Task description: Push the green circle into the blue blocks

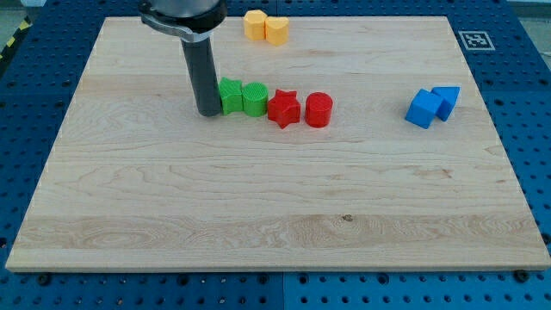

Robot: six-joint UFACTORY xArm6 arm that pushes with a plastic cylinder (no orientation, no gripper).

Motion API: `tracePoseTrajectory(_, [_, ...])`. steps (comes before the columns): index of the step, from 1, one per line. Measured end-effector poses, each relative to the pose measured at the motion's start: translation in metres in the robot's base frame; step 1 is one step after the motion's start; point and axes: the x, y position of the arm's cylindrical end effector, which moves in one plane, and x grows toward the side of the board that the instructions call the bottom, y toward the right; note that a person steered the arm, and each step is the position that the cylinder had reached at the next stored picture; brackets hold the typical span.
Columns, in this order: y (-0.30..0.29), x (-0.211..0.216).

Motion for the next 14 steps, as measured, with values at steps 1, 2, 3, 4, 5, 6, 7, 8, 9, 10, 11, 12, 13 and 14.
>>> tracePoseTrajectory(1, [0.024, 0.0])
tracePoseTrajectory(2, [0.051, 0.0])
tracePoseTrajectory(3, [0.056, -0.004])
tracePoseTrajectory(4, [0.056, -0.009])
tracePoseTrajectory(5, [0.069, -0.017])
tracePoseTrajectory(6, [0.098, -0.017])
tracePoseTrajectory(7, [0.111, -0.018])
tracePoseTrajectory(8, [0.106, -0.035])
tracePoseTrajectory(9, [0.106, -0.065])
tracePoseTrajectory(10, [0.106, -0.075])
tracePoseTrajectory(11, [0.11, -0.078])
tracePoseTrajectory(12, [0.136, -0.078])
tracePoseTrajectory(13, [0.179, -0.078])
tracePoseTrajectory(14, [0.215, -0.077])
